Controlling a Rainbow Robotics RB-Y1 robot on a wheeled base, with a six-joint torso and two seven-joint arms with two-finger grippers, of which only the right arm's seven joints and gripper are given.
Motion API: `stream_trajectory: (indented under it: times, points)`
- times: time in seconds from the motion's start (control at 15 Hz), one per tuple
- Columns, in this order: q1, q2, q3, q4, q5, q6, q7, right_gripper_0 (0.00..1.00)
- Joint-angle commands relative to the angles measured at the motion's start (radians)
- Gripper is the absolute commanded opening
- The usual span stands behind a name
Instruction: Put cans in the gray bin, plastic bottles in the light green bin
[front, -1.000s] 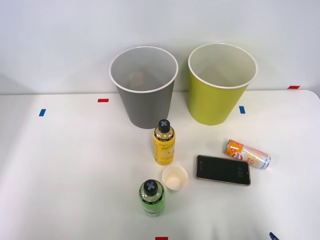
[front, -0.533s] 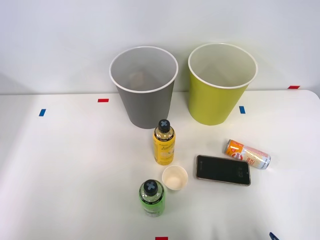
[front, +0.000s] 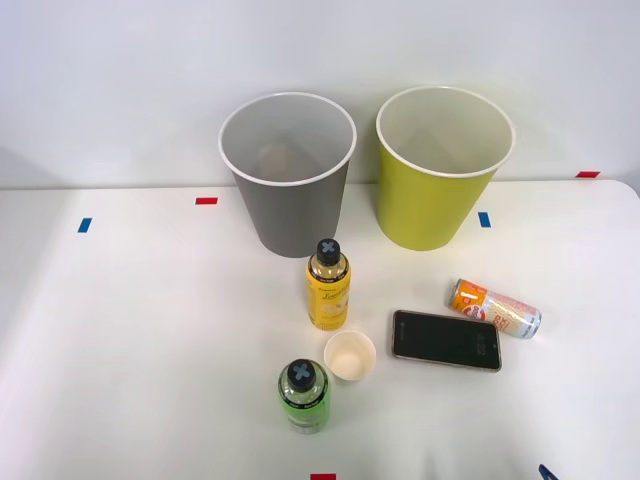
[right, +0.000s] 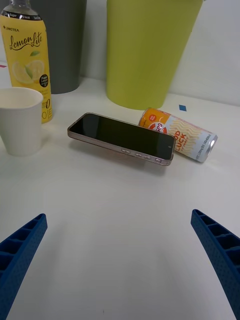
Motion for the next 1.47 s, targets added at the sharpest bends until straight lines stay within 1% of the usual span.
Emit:
stream_trajectory:
  times: [0.07,0.27,0.53,0.73,1.0,1.13,1.2,1.33,1.4,1.47]
  points:
    - [0.0,0.0,0.0,0.0,0.0,0.0,0.0,1.0]
    - [-0.029,0.002,-0.005,0.035,-0.002,0.015,0.002,1.0]
    - [-0.046,-0.026,-0.009,-0.018,-0.011,0.031,0.018,1.0]
    - [-0.048,-0.077,-0.031,-0.195,-0.015,0.272,0.029,1.0]
    - [-0.078,-0.16,-0.064,-0.509,-0.021,0.744,0.023,1.0]
    - [-0.117,-0.192,-0.083,-0.621,-0.025,0.933,0.018,1.0]
    - [-0.153,-0.216,-0.1,-0.68,-0.025,1.058,0.017,1.0]
    - [-0.21,-0.252,-0.12,-0.691,-0.025,1.243,0.017,1.0]
    - [-0.245,-0.281,-0.13,-0.691,-0.031,1.33,0.017,1.0]
    - [-0.273,-0.304,-0.135,-0.691,-0.038,1.362,0.017,1.0]
